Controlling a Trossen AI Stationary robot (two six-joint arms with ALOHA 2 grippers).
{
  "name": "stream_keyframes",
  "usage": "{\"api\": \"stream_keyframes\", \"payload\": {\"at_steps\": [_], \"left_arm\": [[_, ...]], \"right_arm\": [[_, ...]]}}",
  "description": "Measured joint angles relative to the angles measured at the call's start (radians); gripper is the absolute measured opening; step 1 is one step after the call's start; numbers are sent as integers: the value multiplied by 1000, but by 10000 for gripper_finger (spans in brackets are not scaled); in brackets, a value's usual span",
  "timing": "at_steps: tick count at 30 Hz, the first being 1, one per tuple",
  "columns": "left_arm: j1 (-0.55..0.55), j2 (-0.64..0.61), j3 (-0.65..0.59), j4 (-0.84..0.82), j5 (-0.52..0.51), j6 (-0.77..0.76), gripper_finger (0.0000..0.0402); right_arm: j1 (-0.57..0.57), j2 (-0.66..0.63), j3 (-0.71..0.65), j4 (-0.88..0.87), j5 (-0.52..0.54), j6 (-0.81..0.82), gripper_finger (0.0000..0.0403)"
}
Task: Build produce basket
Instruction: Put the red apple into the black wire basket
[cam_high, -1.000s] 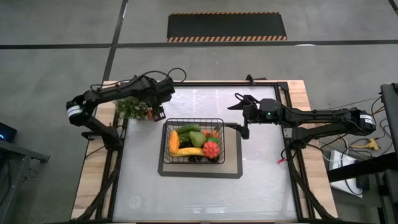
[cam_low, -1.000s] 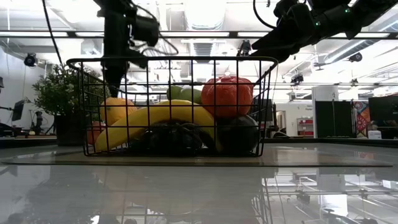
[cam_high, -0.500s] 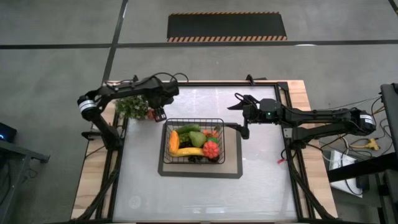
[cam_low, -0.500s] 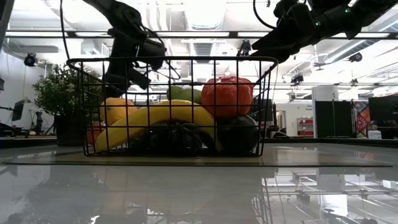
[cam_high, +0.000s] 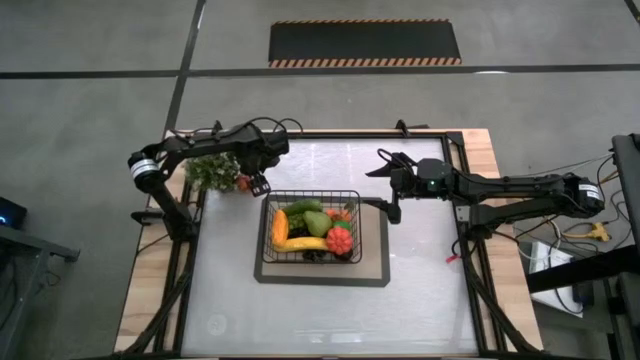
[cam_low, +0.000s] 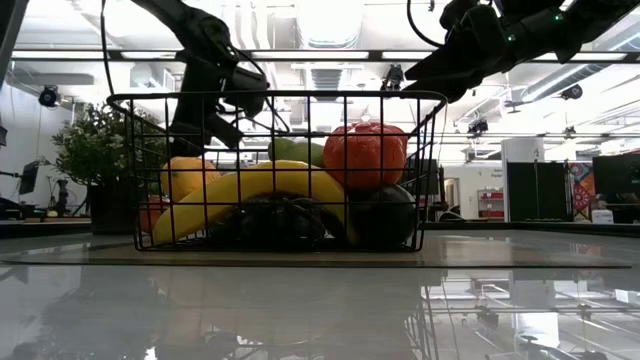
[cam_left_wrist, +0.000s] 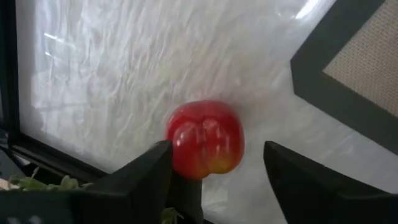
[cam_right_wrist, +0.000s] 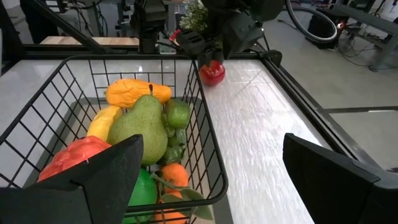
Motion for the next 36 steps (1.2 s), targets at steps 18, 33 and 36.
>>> {"api": "stream_keyframes", "payload": {"at_steps": [18,33,36], "left_arm": [[0,-1,-6,8,-15,79,304],[0,4,-79,16,-73,57,303],[0,4,-89,18,-73,59,303]], "right_arm": [[0,0,0,0,0,-1,368],[0,0,0,-7,0,-1,368],[0,0,0,-7,0,-1,368]]}}
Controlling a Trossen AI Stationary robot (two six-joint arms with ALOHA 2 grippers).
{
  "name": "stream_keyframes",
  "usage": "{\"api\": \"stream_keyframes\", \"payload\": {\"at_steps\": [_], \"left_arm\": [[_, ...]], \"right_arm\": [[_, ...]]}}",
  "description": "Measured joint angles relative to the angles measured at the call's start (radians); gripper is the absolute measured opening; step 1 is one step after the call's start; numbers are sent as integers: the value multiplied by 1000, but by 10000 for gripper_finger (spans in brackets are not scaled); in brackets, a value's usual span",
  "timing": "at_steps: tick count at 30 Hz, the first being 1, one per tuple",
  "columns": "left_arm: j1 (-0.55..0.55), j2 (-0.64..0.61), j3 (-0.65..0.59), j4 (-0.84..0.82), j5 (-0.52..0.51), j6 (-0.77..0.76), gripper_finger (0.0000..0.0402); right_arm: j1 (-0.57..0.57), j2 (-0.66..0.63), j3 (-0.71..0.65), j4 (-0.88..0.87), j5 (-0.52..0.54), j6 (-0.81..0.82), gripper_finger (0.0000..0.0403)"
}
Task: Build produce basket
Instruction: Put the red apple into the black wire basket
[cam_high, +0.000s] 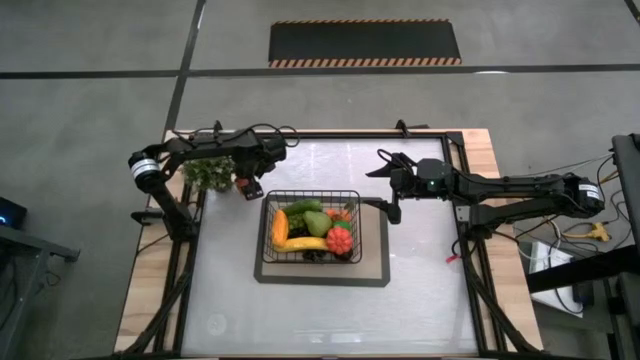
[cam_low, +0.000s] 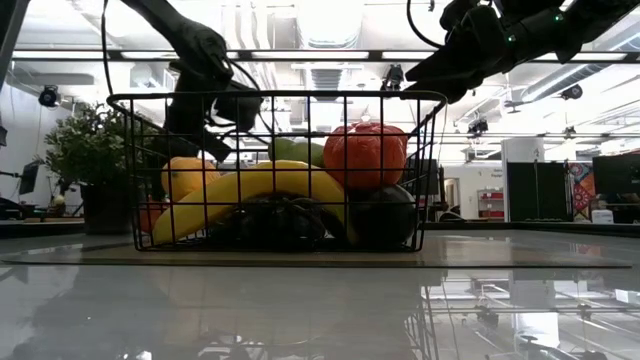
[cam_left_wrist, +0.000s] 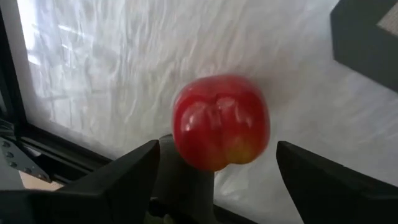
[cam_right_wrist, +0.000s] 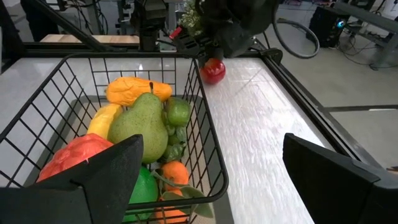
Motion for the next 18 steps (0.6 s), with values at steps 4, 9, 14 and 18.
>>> {"api": "stream_keyframes", "payload": {"at_steps": [4,9,14,18], "left_arm": [[0,0,-8,34,-1,1,303],[0,0,-19,52,-2,1,303],[0,0,-54,68,-3,2,303],[0,0,-76,89,-3,4,303]], "right_arm": [[0,0,0,0,0,1,368],[0,0,0,1,0,10,368],[0,0,0,1,0,11,368],[0,0,0,2,0,11,368]]}}
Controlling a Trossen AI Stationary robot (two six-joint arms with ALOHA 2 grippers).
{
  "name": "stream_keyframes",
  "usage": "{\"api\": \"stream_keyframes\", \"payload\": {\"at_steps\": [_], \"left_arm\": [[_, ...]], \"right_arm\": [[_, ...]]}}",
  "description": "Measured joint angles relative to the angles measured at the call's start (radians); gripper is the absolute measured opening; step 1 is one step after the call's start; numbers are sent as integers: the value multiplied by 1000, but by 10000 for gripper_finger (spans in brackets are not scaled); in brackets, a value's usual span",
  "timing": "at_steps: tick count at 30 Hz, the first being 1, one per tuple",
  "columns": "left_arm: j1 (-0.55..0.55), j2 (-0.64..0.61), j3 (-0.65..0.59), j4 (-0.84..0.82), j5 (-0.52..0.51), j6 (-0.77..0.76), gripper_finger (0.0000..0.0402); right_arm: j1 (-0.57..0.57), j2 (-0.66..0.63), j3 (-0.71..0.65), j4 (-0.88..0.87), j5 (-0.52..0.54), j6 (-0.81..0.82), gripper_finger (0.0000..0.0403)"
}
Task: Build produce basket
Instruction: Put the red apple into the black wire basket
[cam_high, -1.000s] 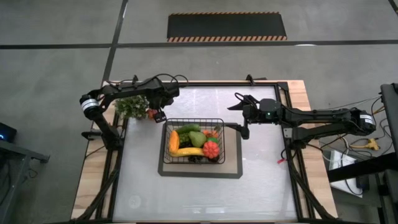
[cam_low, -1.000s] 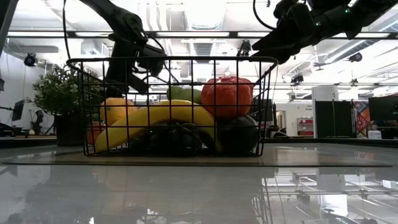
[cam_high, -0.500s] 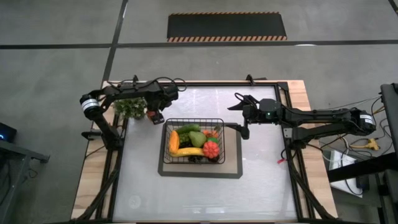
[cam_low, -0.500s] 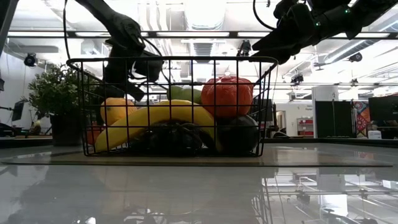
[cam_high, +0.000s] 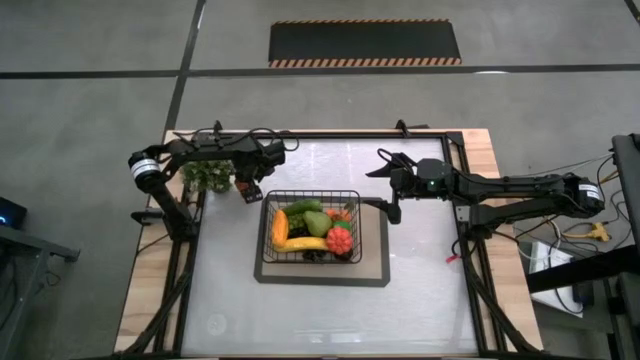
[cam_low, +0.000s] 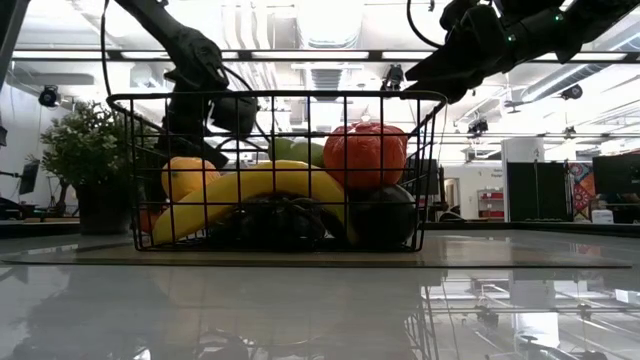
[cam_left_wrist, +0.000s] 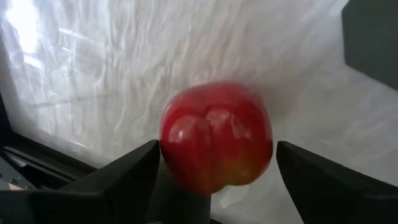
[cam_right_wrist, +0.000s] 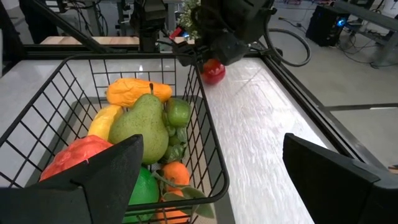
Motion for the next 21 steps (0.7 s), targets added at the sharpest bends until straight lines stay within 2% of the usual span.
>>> {"api": "stream_keyframes", "payload": {"at_steps": [5,14,21], "left_arm": [[-2,0,0,10,-27,27,294],[-2,-6,5,36,-58,48,234],[-8,-46,57,37,-77,51,228]], "right_arm": [[0,0,0,6,0,1,368],[0,0,0,6,0,11,368],[0,0,0,6,0,10,368]]}}
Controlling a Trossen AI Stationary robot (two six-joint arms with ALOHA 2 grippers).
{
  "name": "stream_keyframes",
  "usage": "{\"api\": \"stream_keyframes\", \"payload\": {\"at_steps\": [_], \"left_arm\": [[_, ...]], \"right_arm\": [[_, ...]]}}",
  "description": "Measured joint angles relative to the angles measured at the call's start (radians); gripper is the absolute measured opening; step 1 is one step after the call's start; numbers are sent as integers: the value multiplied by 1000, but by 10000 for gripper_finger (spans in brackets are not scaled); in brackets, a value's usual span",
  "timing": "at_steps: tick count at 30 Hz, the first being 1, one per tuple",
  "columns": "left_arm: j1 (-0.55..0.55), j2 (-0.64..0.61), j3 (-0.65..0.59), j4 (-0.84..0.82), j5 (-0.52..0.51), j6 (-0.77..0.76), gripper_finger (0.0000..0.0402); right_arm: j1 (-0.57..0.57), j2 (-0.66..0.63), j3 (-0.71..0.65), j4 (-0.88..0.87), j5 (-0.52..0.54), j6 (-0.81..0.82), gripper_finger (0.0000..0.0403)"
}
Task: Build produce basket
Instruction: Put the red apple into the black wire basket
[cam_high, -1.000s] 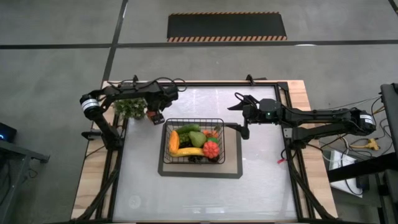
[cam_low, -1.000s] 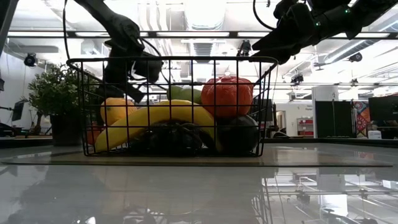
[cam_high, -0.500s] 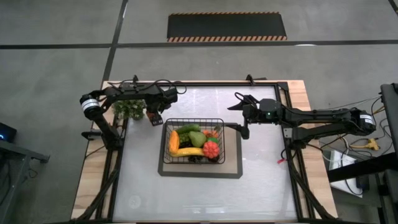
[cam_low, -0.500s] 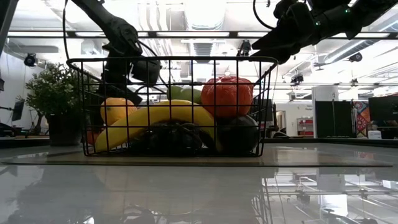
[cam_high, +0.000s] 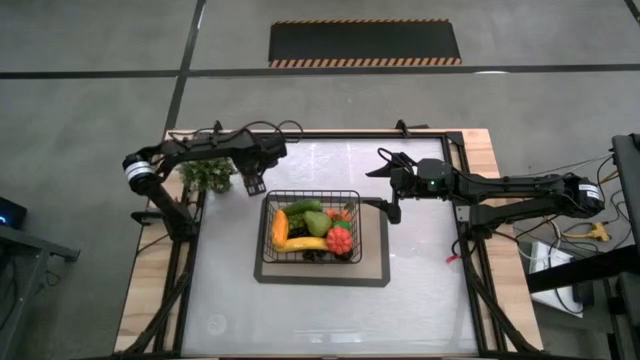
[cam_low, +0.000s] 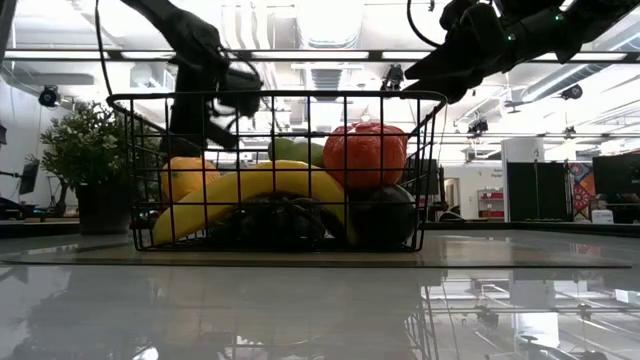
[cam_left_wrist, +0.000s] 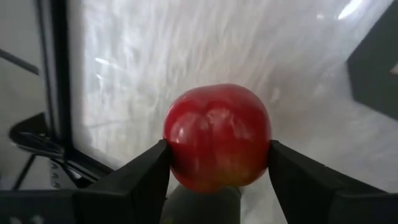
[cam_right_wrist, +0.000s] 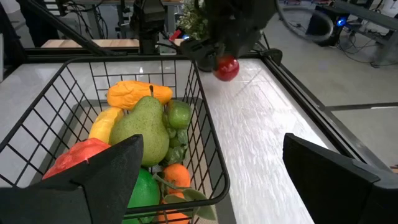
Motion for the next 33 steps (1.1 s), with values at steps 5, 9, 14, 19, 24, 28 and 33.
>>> {"api": "stream_keyframes", "payload": {"at_steps": [5,9,14,19,24,28,33], "left_arm": [[-29,-64,47,-8,-2,21,227],[-70,-131,107,-10,-2,37,227],[-138,-198,187,-16,4,35,226],[-237,-226,261,-40,28,-19,226],[-346,-227,315,-74,142,-60,226],[-426,-227,348,-132,165,-64,226],[-475,-227,366,-135,270,-147,226]], "right_arm": [[0,0,0,0,0,4,368],[0,0,0,0,6,5,368],[0,0,0,0,7,12,368],[0,0,0,-4,7,14,368],[0,0,0,-8,7,17,368],[0,0,0,-9,7,14,368],[0,0,0,-22,7,8,368]]}}
